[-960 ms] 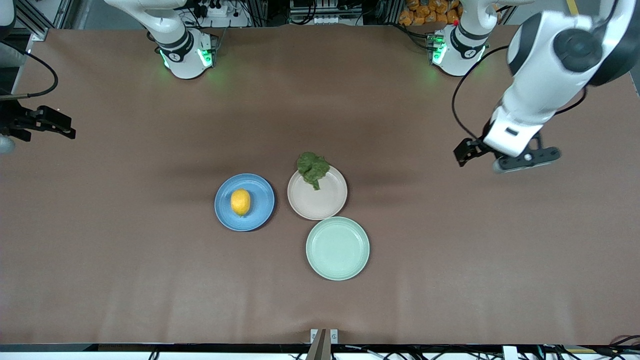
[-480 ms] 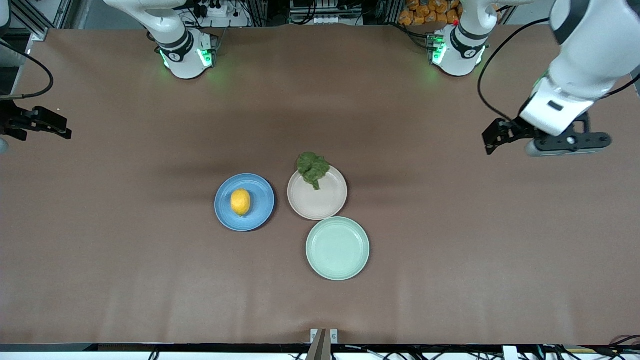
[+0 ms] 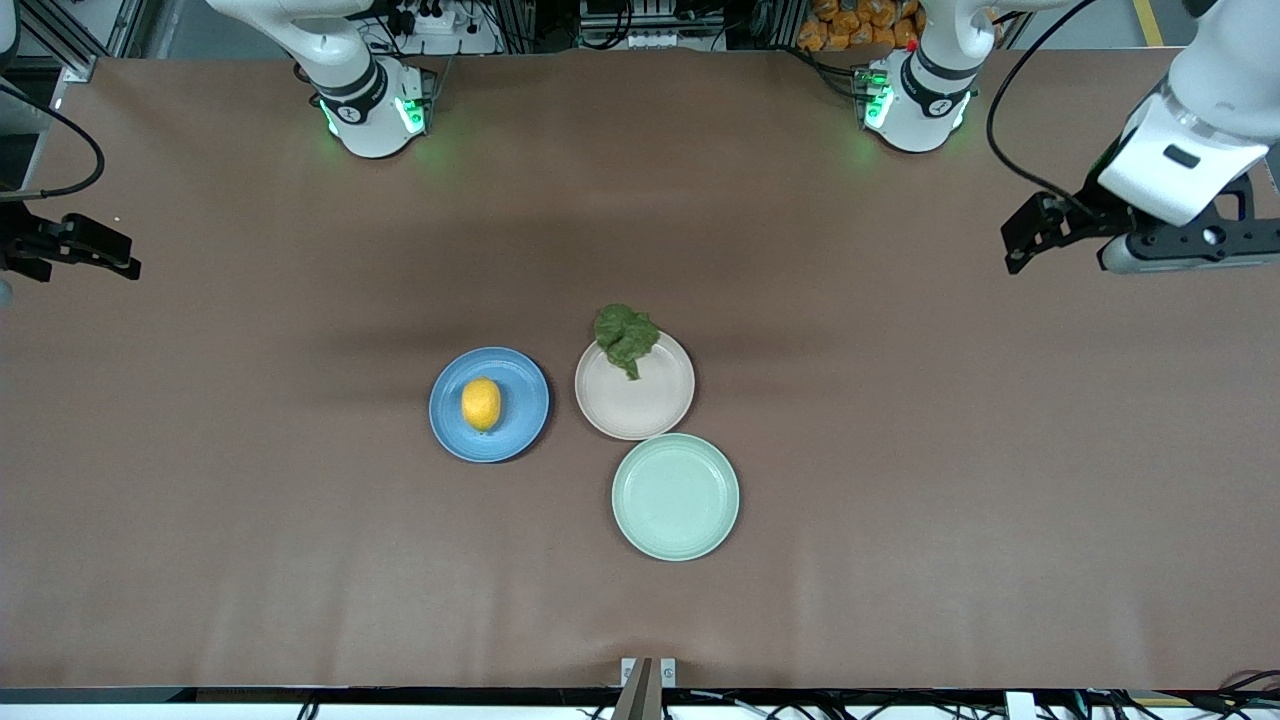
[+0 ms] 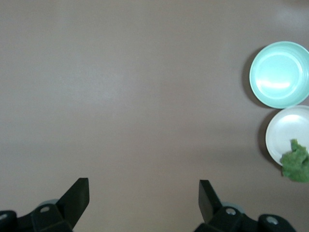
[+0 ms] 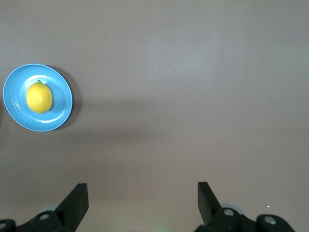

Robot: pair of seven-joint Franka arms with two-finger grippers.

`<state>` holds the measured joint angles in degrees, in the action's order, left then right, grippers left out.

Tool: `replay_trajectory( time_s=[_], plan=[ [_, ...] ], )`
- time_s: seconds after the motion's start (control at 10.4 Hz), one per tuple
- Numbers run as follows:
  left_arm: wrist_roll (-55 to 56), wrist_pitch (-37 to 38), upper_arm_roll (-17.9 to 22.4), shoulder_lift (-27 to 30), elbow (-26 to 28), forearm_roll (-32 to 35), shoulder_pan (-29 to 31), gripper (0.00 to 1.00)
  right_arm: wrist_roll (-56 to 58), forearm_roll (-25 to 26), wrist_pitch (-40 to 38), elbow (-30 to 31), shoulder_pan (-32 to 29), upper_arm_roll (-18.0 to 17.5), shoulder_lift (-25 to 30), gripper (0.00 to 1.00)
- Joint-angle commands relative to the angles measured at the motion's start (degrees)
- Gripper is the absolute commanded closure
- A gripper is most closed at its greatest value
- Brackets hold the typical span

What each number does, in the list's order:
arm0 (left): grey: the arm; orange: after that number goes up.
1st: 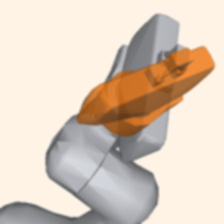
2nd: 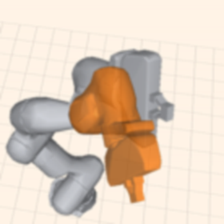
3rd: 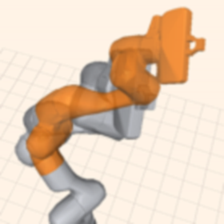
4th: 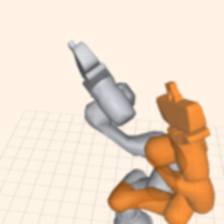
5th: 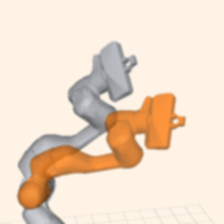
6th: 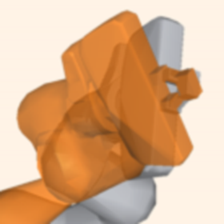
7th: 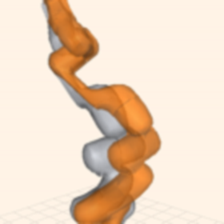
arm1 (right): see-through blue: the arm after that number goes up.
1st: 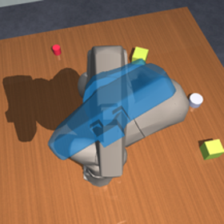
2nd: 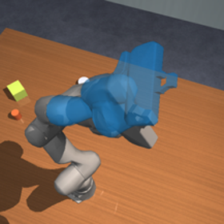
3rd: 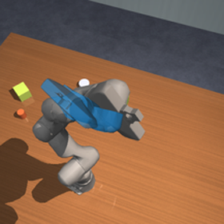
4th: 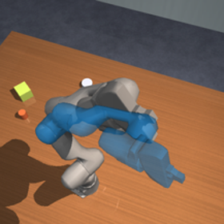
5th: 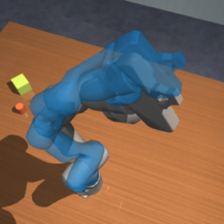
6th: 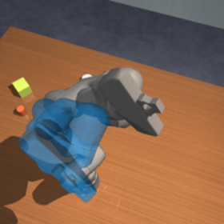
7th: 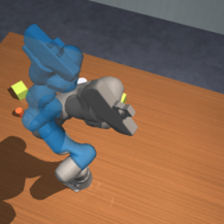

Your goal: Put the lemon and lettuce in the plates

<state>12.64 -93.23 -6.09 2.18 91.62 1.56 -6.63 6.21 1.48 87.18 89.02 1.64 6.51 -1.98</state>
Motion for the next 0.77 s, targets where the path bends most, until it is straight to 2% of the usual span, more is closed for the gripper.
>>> replay_trajectory(
  time_s=[0.0, 0.29, 0.67],
  plan=[
    [-3.9, 4.6, 0.6, -1.0, -2.9, -1.6, 0.1, 0.00, -0.7, 0.3, -0.5, -3.5, 0.6, 0.2, -1.8, 0.00],
    [-3.9, 7.2, 0.6, -1.5, -6.4, -1.5, 0.1, 0.00, -0.7, 0.5, -0.4, -3.6, 0.4, 0.2, -2.0, 0.00],
    [-3.9, 7.4, -0.1, -1.4, -7.0, -1.5, -0.1, 0.00, -0.4, 1.2, -0.5, -6.0, 0.0, 0.3, -2.4, 0.00]
  ],
)
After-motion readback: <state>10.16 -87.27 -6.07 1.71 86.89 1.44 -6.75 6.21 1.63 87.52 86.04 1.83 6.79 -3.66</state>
